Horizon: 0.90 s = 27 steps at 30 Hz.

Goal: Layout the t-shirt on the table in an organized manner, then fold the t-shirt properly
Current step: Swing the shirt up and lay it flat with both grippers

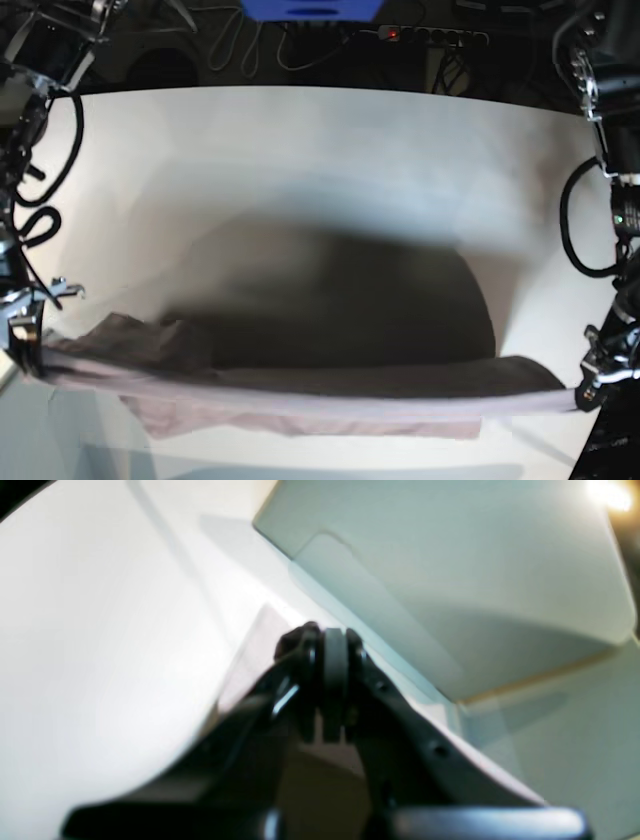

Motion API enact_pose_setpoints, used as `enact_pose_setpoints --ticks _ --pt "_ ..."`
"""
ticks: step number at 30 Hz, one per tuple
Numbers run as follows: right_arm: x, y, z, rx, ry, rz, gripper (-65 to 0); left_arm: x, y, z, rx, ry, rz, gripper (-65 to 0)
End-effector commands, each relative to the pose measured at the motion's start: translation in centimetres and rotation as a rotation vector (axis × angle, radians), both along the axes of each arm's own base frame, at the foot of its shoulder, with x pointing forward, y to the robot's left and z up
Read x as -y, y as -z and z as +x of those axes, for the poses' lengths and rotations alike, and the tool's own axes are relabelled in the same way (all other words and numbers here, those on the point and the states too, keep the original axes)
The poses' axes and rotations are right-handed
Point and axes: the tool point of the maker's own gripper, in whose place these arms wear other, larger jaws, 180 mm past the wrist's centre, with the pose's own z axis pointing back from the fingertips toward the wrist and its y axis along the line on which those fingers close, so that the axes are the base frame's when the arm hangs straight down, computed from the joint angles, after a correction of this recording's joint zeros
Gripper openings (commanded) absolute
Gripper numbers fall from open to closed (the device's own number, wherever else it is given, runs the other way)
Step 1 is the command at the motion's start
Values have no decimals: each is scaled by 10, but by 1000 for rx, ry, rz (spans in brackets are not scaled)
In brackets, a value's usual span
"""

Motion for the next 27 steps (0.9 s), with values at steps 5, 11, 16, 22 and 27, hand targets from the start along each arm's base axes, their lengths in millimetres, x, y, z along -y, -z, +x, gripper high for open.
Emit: enact_pose_setpoints --ticks 5,11,16,22,27 --pt "7 37 -50 -65 35 94 -650 -29 18 -42 -18 -73 -1 -649" --pt "-16 88 -91 -210 -7 175 -650 -27 76 -84 -143 -94 -32 -649" --pt "-18 105 -108 -267 0 188 -650 -32 107 -116 -209 -140 -67 -649" --pt "-16 120 -108 -301 5 208 -650 -33 125 -133 -257 -150 -72 -649" --pt "-6 126 -78 -280 15 248 -650 -31 122 -128 -247 -146 -73 -647"
